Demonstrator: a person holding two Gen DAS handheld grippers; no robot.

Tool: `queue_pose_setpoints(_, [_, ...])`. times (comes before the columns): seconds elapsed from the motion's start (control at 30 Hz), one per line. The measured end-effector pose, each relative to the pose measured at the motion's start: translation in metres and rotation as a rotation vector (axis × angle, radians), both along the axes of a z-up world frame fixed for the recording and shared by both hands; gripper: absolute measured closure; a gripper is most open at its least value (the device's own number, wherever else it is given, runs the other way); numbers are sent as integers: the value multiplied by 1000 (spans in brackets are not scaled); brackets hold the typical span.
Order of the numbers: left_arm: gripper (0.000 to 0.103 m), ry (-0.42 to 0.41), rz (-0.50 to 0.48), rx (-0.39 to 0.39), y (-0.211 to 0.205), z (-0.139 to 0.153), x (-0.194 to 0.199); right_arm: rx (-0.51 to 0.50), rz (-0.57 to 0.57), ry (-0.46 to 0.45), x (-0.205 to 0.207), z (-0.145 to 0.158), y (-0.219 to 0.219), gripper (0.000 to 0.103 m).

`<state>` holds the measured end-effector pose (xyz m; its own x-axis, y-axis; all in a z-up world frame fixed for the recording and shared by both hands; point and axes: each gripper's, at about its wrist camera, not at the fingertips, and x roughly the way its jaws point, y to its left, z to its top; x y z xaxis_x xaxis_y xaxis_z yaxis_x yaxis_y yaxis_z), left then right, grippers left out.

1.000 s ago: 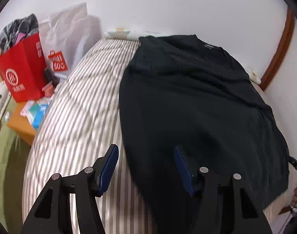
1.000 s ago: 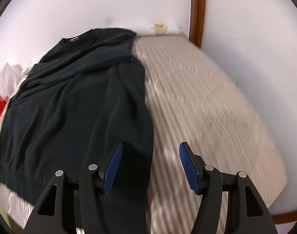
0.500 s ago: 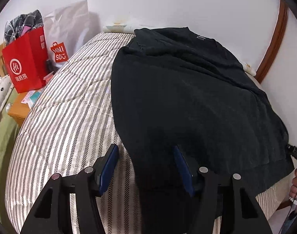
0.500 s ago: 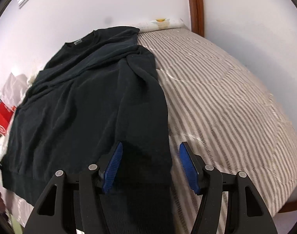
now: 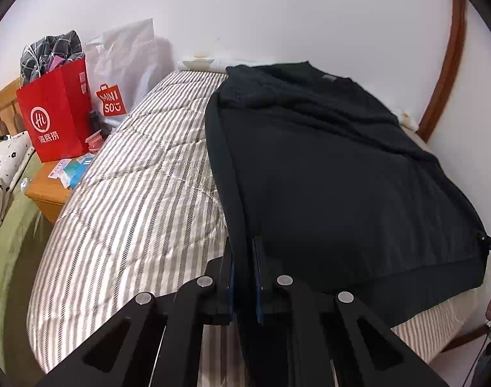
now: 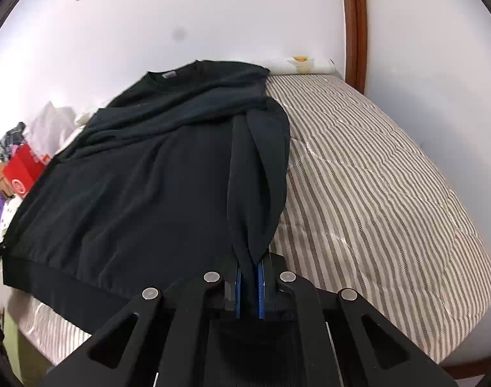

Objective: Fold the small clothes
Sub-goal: 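Grasp the other sweatshirt side edge with the right tool and lift it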

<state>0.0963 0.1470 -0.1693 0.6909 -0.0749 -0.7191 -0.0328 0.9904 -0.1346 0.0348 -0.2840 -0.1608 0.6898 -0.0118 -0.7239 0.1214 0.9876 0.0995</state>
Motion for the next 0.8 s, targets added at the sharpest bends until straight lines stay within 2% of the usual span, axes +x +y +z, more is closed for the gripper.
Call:
queue_pose_setpoints(0.23, [94, -76, -40, -63, 7, 15, -25, -42, 35, -48, -25, 22, 8, 96])
queue_pose_setpoints(0.37, [94, -107, -31, -163, 18, 29, -21, -20, 31, -107, -23, 42, 6, 96])
queue_pose_setpoints(0.47, [94, -145, -30, -202, 24, 45, -13, -7, 38, -153, -16, 58, 2, 96])
queue_pose_setpoints(0.63, [95, -211, 6, -195, 30, 75, 12, 2, 43, -213, 4, 85, 1, 96])
queue_pose_setpoints(0.8, [95, -256, 22, -153, 24, 103, 55, 13, 47, -249, 47, 107, 1, 96])
